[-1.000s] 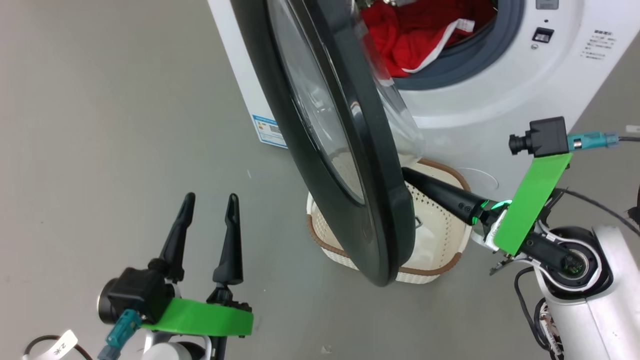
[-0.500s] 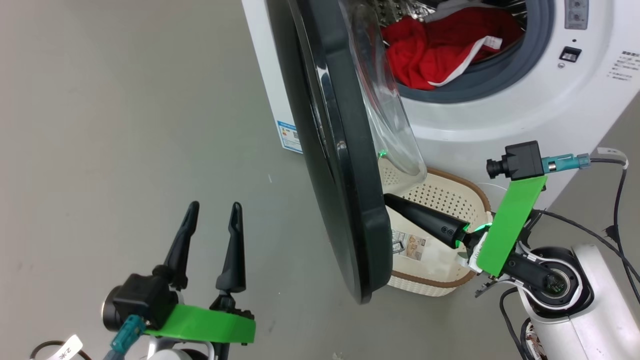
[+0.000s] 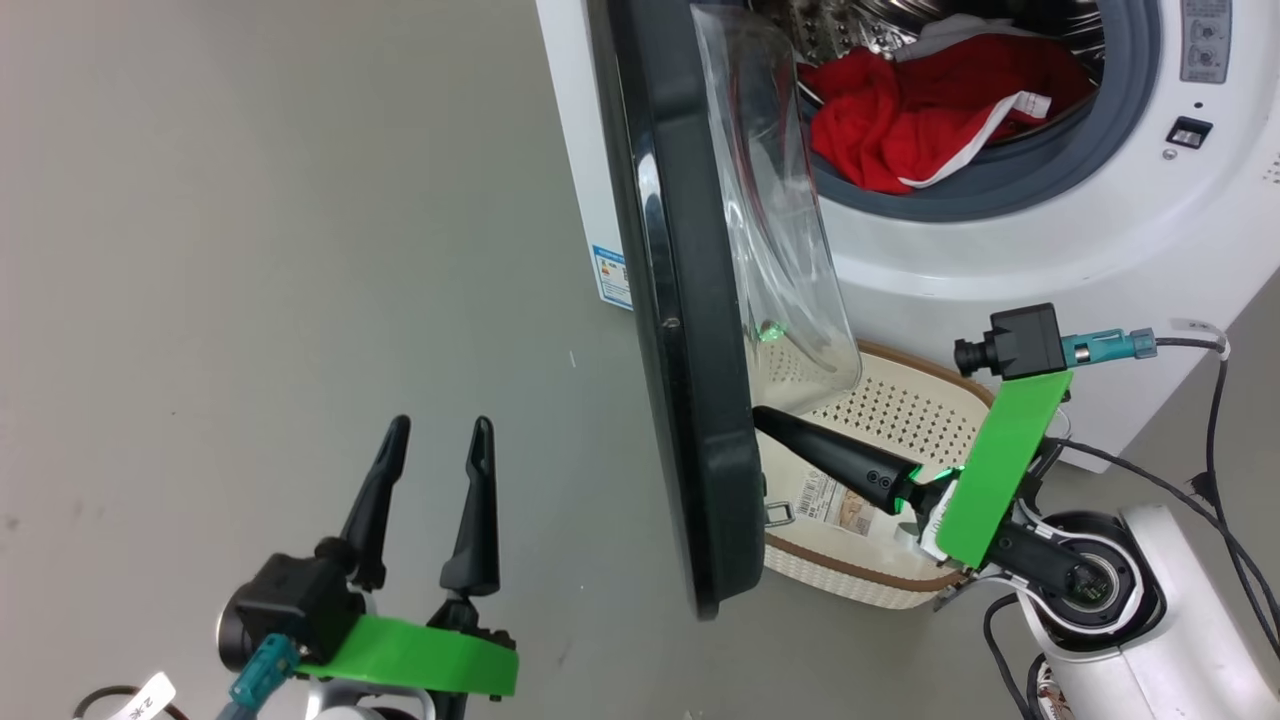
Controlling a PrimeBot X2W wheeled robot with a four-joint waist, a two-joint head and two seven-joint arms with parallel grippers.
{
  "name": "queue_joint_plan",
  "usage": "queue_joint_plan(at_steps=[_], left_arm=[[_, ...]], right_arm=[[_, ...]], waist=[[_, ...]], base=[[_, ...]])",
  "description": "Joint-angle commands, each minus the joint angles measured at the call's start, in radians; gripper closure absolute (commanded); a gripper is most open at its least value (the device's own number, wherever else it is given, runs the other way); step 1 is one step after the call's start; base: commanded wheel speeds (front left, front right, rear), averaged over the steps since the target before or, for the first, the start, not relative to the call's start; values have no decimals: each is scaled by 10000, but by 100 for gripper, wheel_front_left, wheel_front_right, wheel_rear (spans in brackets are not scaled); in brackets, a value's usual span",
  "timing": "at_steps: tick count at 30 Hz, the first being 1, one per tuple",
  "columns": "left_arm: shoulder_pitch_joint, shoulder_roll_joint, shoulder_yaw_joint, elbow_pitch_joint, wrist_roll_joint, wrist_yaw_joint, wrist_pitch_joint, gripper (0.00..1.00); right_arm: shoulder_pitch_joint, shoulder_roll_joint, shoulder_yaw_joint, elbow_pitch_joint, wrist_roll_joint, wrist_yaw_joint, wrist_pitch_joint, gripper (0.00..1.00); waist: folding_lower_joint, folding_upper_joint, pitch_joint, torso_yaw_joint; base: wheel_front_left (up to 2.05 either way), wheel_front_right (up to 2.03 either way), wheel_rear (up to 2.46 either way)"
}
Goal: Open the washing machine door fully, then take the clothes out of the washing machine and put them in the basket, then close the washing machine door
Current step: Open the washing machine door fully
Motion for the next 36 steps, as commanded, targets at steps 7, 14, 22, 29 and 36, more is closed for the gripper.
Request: queue_joint_plan(at_steps=[7,14,22,29,36], left_arm=[[22,173,274,-88,-161,-30,-78,0],[0,173,218,-74,-360,-113,-78,0],[-22,173,175,2,-414,-153,-78,0],[-32,173,135,25,-442,-165,-78,0],[-40,173,114,40,-477,-190,-78,0]], right_arm=[[-150,161,544,-99,151,77,-314,100],[-223,161,703,62,194,77,-475,100],[-326,161,889,201,282,77,-622,100],[-399,162,991,256,333,77,-700,100],[-450,162,1125,318,442,77,-738,100]], waist=[[0,0,-16,197],[0,0,35,300],[0,0,24,368],[0,0,35,442],[0,0,28,553]], base=[[0,0,0],[0,0,0],[0,0,0],[0,0,0],[0,0,0]])
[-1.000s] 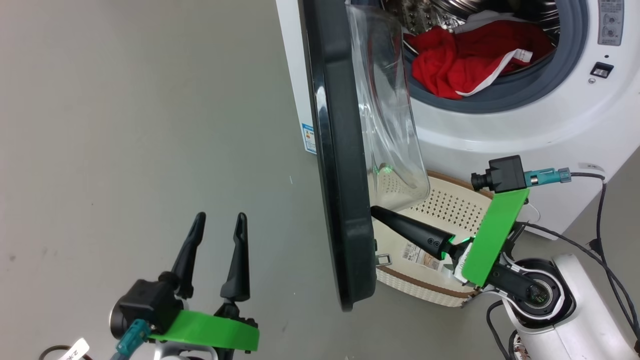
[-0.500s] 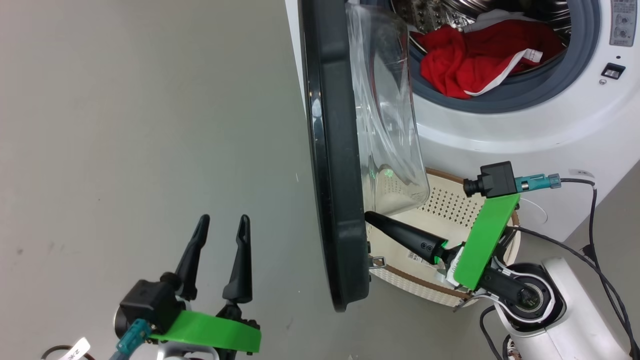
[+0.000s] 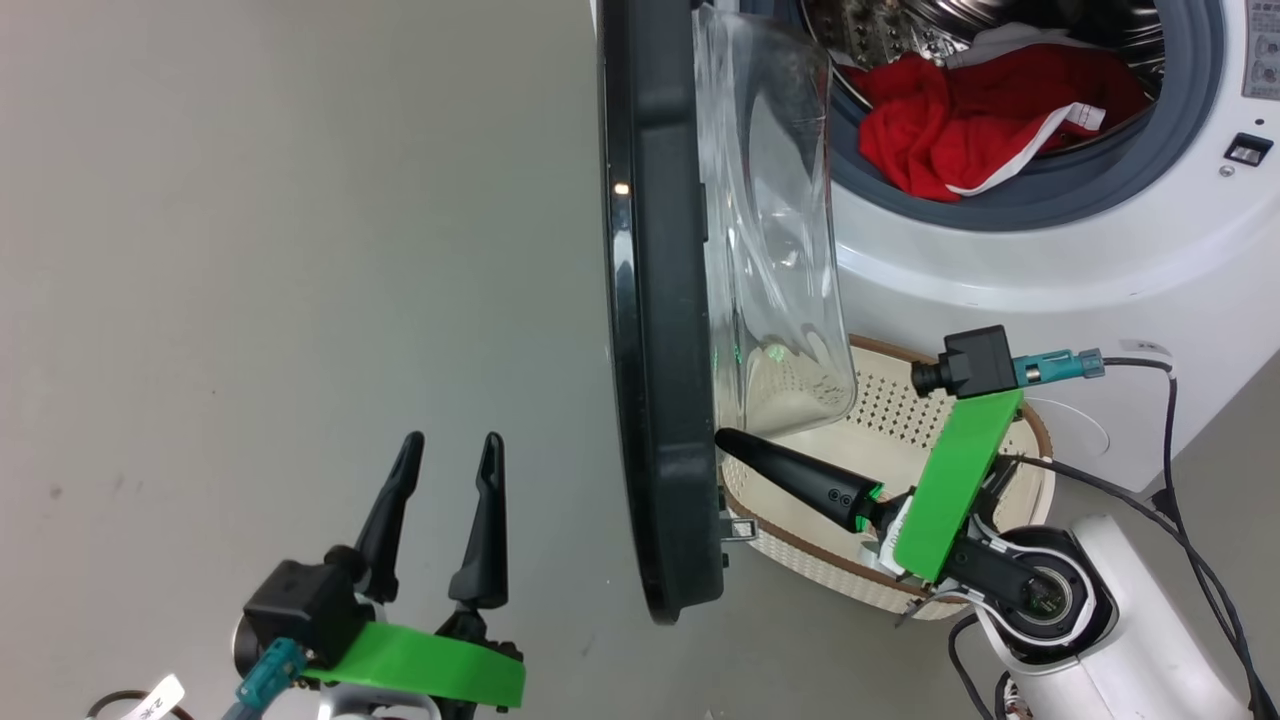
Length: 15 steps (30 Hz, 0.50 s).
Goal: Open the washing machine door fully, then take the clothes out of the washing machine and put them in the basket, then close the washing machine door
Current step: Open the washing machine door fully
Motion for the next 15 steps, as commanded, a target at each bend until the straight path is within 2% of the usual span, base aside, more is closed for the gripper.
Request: queue_joint_plan(at_steps=[1,15], left_arm=[[-134,167,271,-224,-14,-74,-78,0],[-77,167,296,-234,30,-69,-78,0]], right_arm=[[-352,164,266,-263,171,77,-43,100],[-380,161,322,-170,34,77,-267,100]], waist=[[0,0,-8,13],[0,0,-48,4]], base=[[0,0,0],[0,0,0]])
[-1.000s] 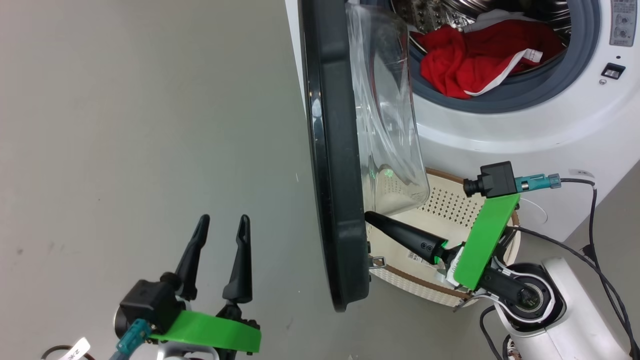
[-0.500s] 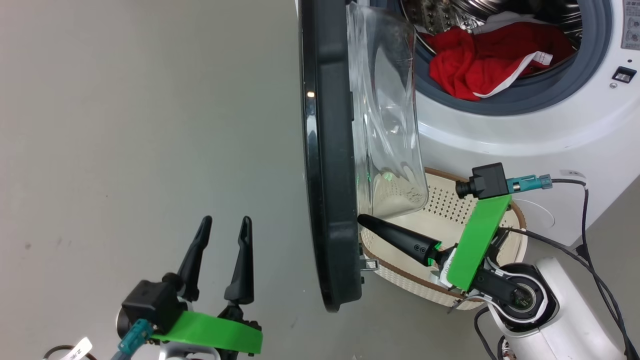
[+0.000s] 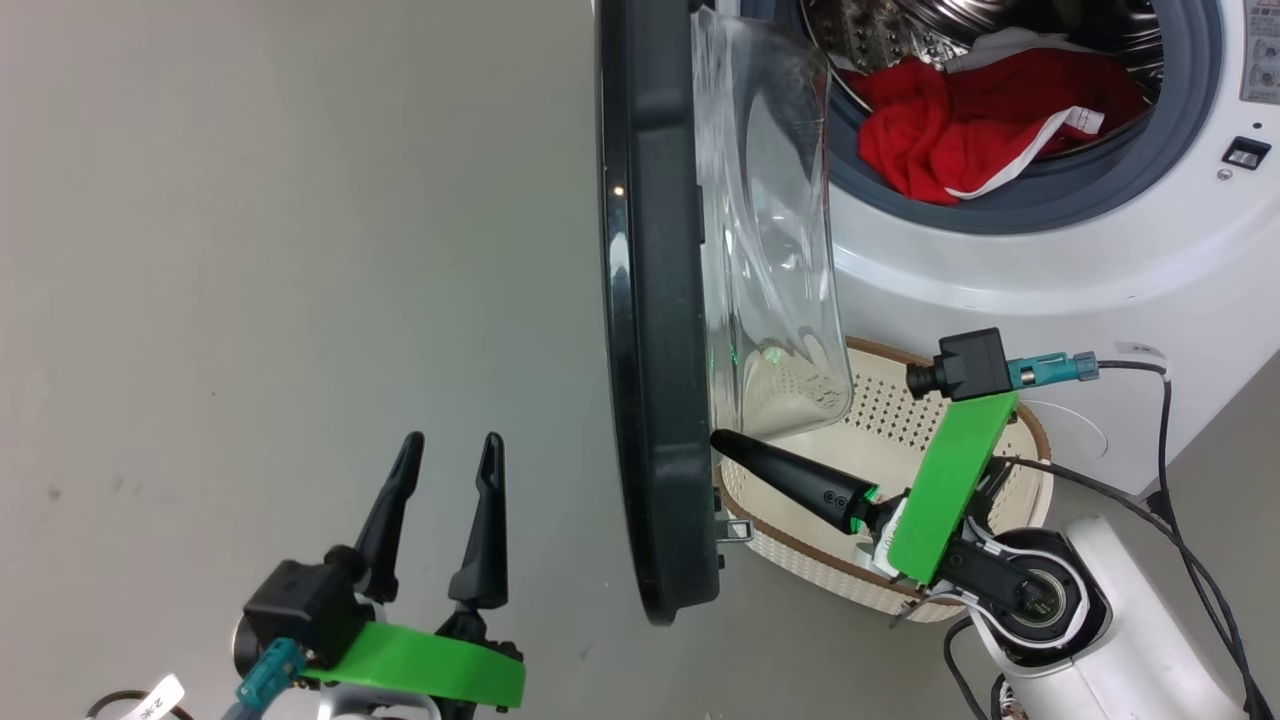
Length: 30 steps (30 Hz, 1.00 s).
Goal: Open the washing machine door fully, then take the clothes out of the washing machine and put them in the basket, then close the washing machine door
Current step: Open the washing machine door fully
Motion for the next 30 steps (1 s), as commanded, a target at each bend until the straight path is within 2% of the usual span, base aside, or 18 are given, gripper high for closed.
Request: queue_joint_plan(at_steps=[1,5,6,7,8,13,18,19,22,25,30], left_arm=[[-75,166,308,-233,32,-70,-78,0],[-47,166,327,-243,23,-63,-78,0],[-37,166,344,-253,11,-57,-78,0],[-28,166,363,-264,-1,-49,-78,0],[-18,166,373,-293,-22,-41,-78,0],[-17,166,432,-414,8,-35,-78,0],[8,166,518,-491,11,-2,-78,0],[8,166,518,-491,11,-2,-78,0],[48,166,579,-515,27,22,-78,0],[105,166,618,-548,157,24,-78,0],[281,166,741,-664,372,19,-78,0]], right_arm=[[-338,147,206,-275,-153,77,-88,100],[-230,96,46,-321,-469,77,-369,100],[-209,90,-7,-319,-556,77,-457,69],[-187,87,-48,-315,-636,77,-530,51],[-142,71,-116,-333,-842,77,-697,0],[-113,-321,143,-986,-1704,77,-1318,0],[93,-1160,795,-1354,-3503,77,-2675,0],[93,-1160,795,-1354,-3503,77,-2675,0],[257,-1554,1046,-1218,-4897,77,-3747,0],[460,-1602,1053,-984,-6176,77,-4789,0],[801,-1236,830,-622,-7991,77,-6509,0]], waist=[[0,-1,-7,-16],[0,-1,-56,-88],[0,-1,-67,-115],[0,-1,-78,-141],[0,-1,-91,-184],[0,-1,-69,-296],[0,-1,-73,-384],[0,-1,-73,-384],[0,-1,-100,-447],[0,-1,-145,-523],[0,-1,-219,-683]], base=[[0,0,0],[0,0,0],[0,0,0],[0,0,0],[0,0,0],[0,0,0],[0,0,0],[0,0,0],[0,0,0],[0,0,0],[0,0,0]])
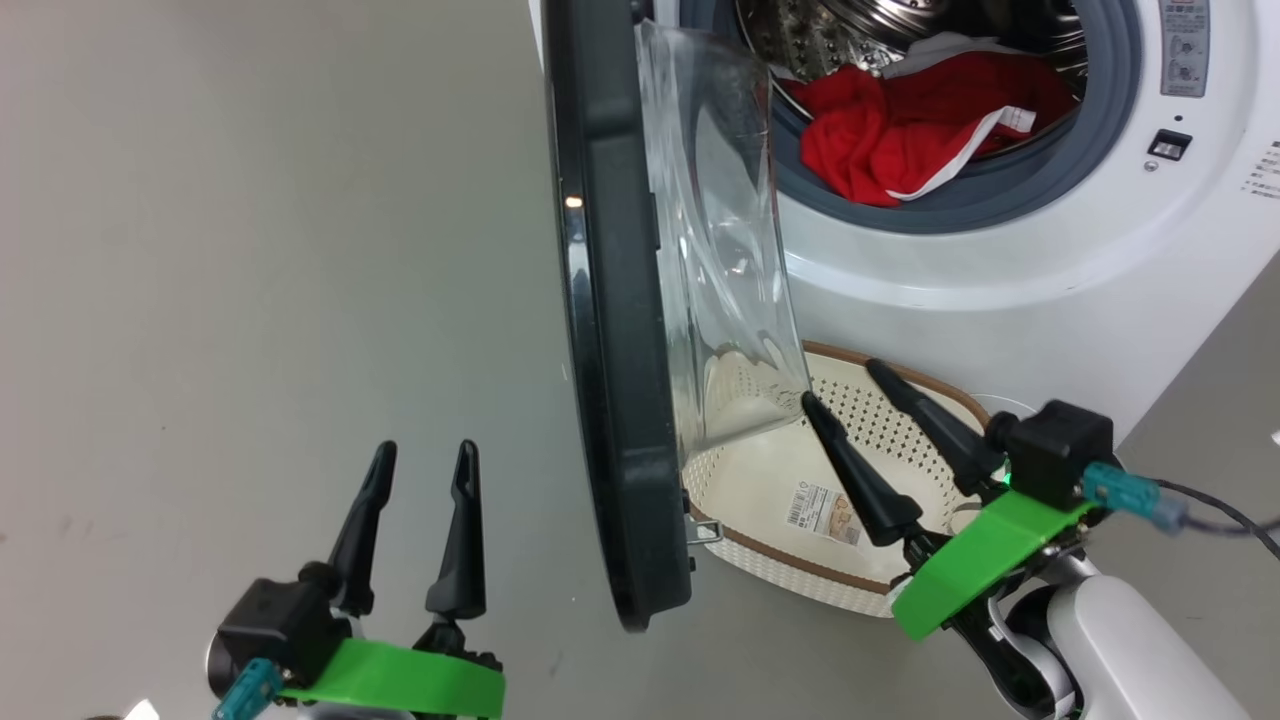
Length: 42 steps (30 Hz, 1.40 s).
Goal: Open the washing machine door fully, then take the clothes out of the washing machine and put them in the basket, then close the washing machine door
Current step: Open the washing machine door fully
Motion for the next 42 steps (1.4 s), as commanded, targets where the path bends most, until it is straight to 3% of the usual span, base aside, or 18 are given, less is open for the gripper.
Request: queue_joint_plan(at_steps=[1,7,14,25,38,39,40,41,42], left_arm=[[-8,152,391,-297,198,3,-78,0],[117,152,476,-440,502,-60,-78,0],[250,152,546,-618,636,-112,-78,0],[536,152,598,-836,661,-143,-78,0],[531,152,534,-818,649,-45,-78,0],[532,152,542,-825,671,-29,-78,35],[535,152,556,-837,690,-18,-78,78],[526,152,566,-886,707,-24,-78,100],[504,152,563,-968,734,-44,-78,100]], right_arm=[[89,157,-43,-118,-549,65,-475,0],[456,964,-1216,289,-2885,65,-2155,0],[1090,1431,-2413,53,-4445,65,-2729,0],[2313,1458,-2806,-651,-3941,65,-2811,0],[2482,1459,-2829,-849,-4011,65,-2813,0],[2492,1459,-2827,-844,-4002,65,-2813,0],[2504,1459,-2822,-839,-3988,65,-2813,0],[2516,1459,-2814,-836,-3972,65,-2813,0],[2530,1459,-2809,-833,-3950,65,-2813,0]], waist=[[0,0,-34,-74],[0,0,-24,-210],[0,0,-128,-252],[0,0,-310,-292],[0,0,-295,-294],[0,0,-314,-289],[0,0,-338,-286],[0,0,-354,-284],[0,0,-372,-277]], base=[[0,0,0],[0,0,0],[0,0,0],[0,0,0],[0,0,0],[0,0,0],[0,0,0],[0,0,0],[0,0,0]])
